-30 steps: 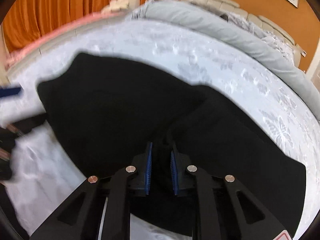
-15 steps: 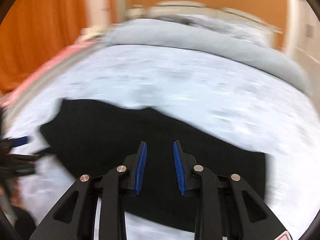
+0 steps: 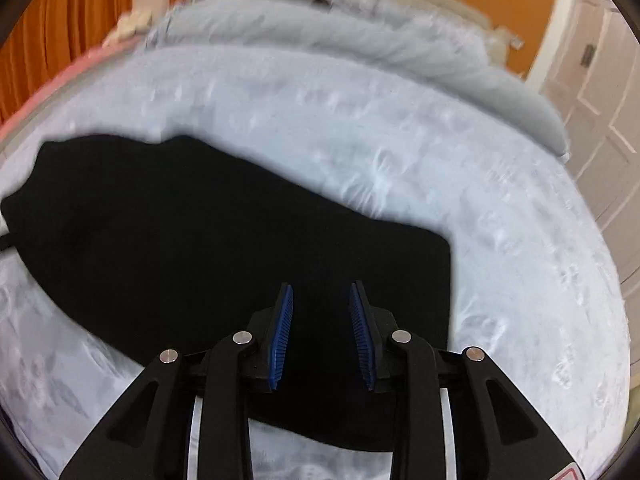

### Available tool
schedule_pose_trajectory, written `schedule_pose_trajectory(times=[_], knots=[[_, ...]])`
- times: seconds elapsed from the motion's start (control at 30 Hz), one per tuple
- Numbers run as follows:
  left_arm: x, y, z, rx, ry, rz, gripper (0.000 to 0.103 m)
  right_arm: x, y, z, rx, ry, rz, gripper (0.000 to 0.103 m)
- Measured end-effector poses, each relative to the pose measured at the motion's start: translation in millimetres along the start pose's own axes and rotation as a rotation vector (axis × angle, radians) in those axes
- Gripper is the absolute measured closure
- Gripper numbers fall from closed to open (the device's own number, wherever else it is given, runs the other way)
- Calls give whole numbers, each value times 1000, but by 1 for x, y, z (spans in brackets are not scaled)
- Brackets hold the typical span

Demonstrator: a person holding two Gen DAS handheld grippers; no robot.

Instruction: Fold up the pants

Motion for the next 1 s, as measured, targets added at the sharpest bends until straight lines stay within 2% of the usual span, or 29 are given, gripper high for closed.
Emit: schedule_pose_trajectory(times=[0.03,0.1,0.23,0.33,0.47,0.53,0.57,0.7,0.87,1.0], knots=[[0,-5,-2,1,1,-12,5,-4,3,-13,1,39,7,74],[0,-14,-6,11,6,-29,5,2,6,-5,-23,15,2,74],[0,-20,-10,2,11,-41,5,16,3,39,95,-91,-76,71],[-1,-15,-9,14,11,-36,5,22,0,48,141,-104,-118,69],[-2,1,-8,28,12,-8,5,29,10,51,156,-116,-130,69],[-3,12,-5,40,10,4,5,31,13,49,163,-120,-135,63],[-4,17,-4,47,9,11,5,33,18,50,167,-125,-134,60],[-8,44,0,76,10,44,5,39,39,55,185,-140,-111,60],[-17,76,5,114,15,83,5,57,89,51,258,-175,-62,60],[-24,101,8,124,24,132,5,78,129,29,205,-182,-23,60]])
Point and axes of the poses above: each gripper's, at about its wrist camera, not at the fingertips, and z roughly against the way its jaws point, y to its left, x to its top, the point moved 2 cm from there along -z, roughly the way its jaws point, and after that the axes turned 12 degrees about -x, right-handed, at the moved point
